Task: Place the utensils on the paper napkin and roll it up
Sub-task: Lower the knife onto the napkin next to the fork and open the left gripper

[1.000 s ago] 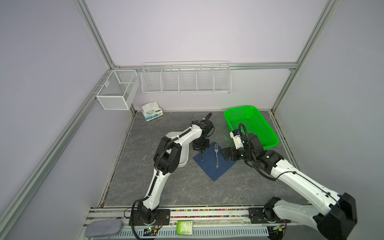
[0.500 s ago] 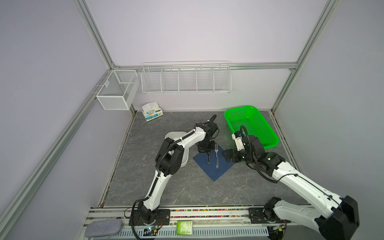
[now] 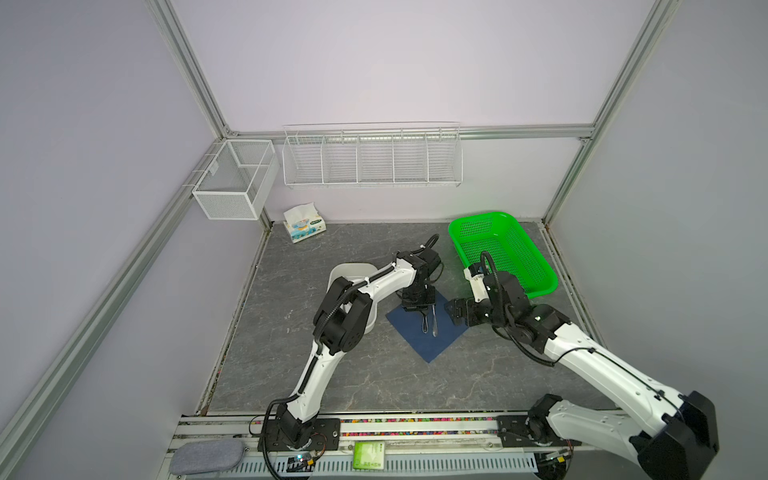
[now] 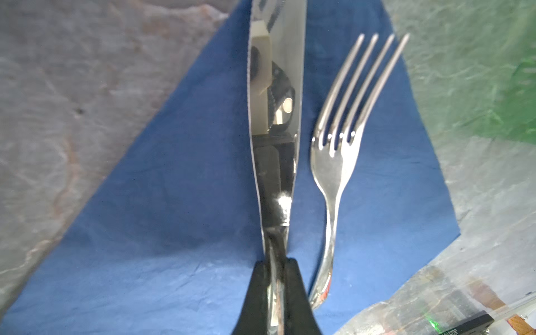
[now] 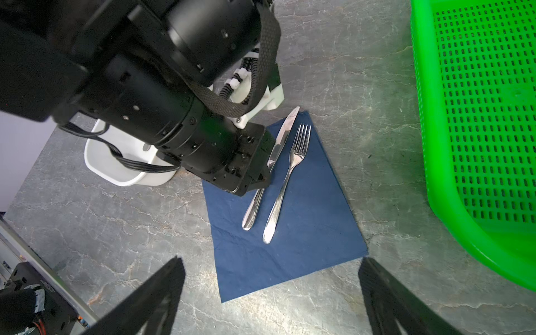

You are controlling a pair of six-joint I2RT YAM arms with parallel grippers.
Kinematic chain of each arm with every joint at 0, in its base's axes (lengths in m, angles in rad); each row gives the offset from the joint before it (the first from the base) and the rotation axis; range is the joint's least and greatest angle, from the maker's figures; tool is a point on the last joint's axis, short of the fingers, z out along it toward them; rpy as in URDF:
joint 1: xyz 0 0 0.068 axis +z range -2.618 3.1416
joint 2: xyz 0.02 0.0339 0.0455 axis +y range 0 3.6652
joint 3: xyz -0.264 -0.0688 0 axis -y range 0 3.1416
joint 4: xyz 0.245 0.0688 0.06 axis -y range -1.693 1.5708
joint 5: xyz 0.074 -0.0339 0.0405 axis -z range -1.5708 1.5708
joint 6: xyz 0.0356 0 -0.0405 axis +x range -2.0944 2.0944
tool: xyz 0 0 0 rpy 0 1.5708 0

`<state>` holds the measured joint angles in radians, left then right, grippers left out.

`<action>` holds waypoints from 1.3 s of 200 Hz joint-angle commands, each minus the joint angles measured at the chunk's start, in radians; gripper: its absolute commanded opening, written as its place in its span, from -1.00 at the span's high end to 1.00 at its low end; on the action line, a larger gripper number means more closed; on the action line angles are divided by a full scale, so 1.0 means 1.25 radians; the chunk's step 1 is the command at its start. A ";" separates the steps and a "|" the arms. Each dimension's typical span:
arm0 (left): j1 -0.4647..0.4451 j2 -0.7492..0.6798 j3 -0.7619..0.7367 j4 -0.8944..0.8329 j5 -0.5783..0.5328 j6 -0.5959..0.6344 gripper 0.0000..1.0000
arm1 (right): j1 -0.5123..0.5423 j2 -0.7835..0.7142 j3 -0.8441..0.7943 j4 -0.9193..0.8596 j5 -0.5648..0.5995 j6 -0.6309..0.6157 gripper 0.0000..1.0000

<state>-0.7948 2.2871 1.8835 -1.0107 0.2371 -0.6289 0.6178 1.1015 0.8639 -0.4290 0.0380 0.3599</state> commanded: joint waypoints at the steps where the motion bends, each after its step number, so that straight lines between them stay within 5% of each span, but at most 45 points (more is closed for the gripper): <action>1: -0.006 -0.020 -0.007 0.006 0.017 -0.009 0.89 | 0.004 -0.006 -0.011 0.002 0.011 0.007 -0.93; 177: -0.012 -0.014 -0.016 0.028 0.050 -0.012 0.80 | 0.004 0.006 -0.007 0.006 0.004 0.010 -0.93; 260: -0.012 -0.030 -0.010 0.014 0.031 -0.012 0.60 | 0.003 0.007 0.001 0.003 0.004 0.009 -0.93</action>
<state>-0.8055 2.2871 1.8587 -0.9691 0.2886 -0.6437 0.6178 1.1019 0.8639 -0.4290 0.0372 0.3664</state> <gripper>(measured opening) 0.200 0.966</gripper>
